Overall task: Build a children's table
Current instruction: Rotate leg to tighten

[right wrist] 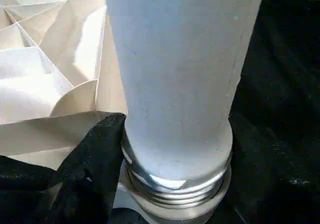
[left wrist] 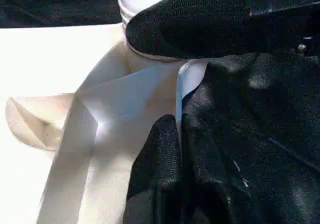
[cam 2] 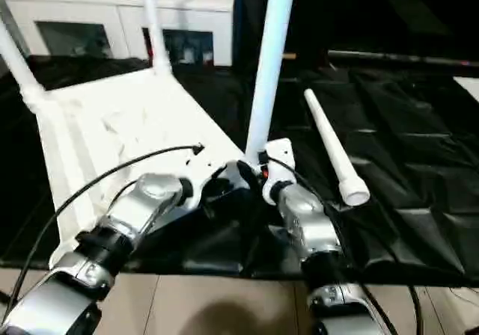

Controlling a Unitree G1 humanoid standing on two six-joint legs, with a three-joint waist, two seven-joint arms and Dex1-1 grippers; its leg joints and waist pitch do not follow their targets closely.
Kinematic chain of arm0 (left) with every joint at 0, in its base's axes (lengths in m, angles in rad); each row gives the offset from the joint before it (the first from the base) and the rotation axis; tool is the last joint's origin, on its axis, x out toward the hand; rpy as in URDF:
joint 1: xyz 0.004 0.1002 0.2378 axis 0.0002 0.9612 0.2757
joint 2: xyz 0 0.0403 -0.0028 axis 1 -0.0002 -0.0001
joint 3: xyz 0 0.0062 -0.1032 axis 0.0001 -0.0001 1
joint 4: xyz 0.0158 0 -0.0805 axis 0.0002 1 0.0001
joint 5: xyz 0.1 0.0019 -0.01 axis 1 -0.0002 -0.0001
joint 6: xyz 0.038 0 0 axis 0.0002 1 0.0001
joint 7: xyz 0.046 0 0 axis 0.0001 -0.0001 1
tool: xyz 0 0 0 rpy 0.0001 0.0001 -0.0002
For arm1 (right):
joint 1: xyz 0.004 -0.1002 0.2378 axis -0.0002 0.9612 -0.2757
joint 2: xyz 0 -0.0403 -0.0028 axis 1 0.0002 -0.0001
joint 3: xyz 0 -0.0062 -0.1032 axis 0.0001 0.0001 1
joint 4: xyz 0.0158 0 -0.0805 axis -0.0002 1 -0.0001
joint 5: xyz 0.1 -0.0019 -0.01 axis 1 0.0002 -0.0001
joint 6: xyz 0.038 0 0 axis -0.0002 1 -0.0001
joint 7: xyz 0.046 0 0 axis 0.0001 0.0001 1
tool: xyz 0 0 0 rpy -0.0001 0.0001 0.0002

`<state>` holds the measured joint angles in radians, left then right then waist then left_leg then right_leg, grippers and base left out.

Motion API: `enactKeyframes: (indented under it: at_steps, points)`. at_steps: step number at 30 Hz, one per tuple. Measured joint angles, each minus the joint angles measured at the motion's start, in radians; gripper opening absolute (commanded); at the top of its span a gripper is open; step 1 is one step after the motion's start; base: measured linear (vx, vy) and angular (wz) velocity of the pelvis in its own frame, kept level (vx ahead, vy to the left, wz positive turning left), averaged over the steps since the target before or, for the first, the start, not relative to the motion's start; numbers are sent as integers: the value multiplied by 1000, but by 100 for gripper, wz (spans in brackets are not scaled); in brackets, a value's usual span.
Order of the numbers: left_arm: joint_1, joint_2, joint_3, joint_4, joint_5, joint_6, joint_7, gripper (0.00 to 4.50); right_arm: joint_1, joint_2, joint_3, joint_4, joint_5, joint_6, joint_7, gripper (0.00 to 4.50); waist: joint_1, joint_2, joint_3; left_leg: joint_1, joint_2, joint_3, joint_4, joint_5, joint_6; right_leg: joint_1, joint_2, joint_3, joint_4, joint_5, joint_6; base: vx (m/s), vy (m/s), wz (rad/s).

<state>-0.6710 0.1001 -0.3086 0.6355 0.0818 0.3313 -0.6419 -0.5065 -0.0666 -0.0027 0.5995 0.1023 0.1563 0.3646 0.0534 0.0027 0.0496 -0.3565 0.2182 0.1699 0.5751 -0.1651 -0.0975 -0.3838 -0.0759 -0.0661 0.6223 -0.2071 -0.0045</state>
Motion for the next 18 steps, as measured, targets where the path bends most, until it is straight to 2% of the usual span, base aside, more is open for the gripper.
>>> enactKeyframes:
  at_steps: [2, 7, 11, 15, 18]
  points:
    - [0, 11, 0, -3, 0, -3, -10, 0, 0, -8, -1, -1, 8, -8, 41, 344, -1, 0, 0, -1, 0, 1, -1, 0, 0, 0, 0, 0, 0, 3, -4, 0, 0, 0]
    - [1, 37, -2, -14, -2, -12, -57, 0, 5, -60, 15, -11, 14, -7, 168, 389, -1, 0, 0, -3, 0, 1, -5, 0, 0, -2, 1, 0, -1, 2, -4, 0, 0, 0]
    - [35, 102, -3, -71, -35, -27, -183, 0, 41, -205, 89, -99, 24, 8, 407, 389, 5, 2, -1, -7, 0, 1, -8, 0, 0, -4, 1, -1, -5, 2, -4, 0, 0, 0]
    - [72, 169, -3, -124, -61, -55, -290, 0, 43, -254, 115, -126, 24, 6, 525, 389, 4, 2, -1, -10, 1, 2, -7, 0, 1, -7, 2, -1, -6, 2, -4, 0, 0, 0]
    - [109, 222, -11, -188, -89, -54, -396, 0, 42, -278, 131, -136, 36, 7, 605, 389, 12, 2, -1, -13, 0, 2, -6, 1, 2, -13, 1, -1, -6, 2, -4, 0, 0, 0]
